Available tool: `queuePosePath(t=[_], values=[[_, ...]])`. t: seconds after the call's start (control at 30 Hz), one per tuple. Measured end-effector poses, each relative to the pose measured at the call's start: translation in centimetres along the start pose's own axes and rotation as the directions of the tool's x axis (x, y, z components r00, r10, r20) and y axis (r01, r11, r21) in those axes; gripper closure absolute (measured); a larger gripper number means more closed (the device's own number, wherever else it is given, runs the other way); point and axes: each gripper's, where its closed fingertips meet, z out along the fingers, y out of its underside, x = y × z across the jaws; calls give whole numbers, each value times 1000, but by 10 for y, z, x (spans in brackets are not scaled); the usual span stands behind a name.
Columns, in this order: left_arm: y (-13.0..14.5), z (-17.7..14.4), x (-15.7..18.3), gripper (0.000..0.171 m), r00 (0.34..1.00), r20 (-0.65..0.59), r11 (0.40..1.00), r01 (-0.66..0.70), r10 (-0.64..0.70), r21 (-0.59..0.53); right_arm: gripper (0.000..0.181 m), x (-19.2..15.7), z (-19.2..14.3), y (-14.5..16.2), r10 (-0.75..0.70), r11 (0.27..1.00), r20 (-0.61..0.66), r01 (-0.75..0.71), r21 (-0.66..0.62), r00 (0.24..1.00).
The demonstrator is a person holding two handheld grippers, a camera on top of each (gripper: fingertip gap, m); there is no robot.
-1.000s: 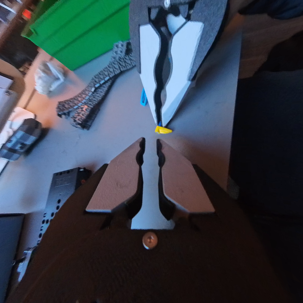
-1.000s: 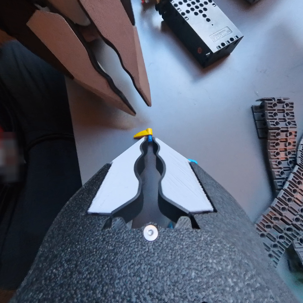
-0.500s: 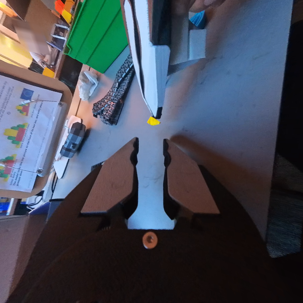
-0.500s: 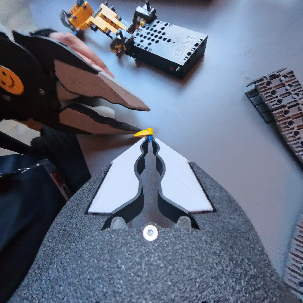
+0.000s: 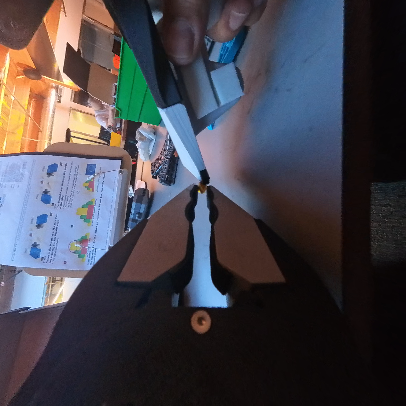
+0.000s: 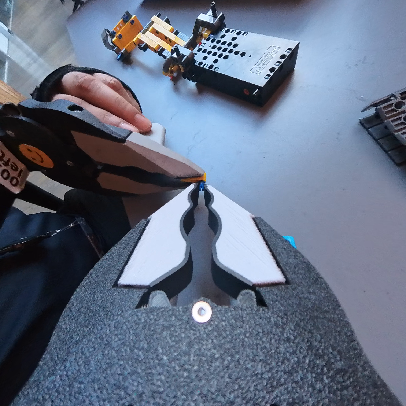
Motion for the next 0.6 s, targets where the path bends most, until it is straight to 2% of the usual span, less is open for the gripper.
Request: queuePosePath(t=[0.07,0.17,0.27,0.37,0.43,0.6], values=[[0,-1,-2,166,999,-11,999,33,-33,9,181,-1,-1,-2,-8,1000,9,8,12,1000],[-4,-9,-16,167,962,-81,960,267,-260,90,180,-6,-12,-10,-110,993,2,110,48,994],[-17,-25,-32,167,832,-270,803,546,-485,237,171,-6,-32,-27,-226,962,-65,233,143,972],[-23,-37,-47,167,689,-426,629,718,-586,297,170,-24,-47,-45,-259,920,-1,247,305,966],[-23,-39,-56,167,623,-463,545,780,-630,309,167,-34,-50,-50,-282,900,43,249,359,958],[-27,-43,-59,167,602,-491,505,797,-629,330,164,-44,-49,-57,-318,869,52,269,415,947]])
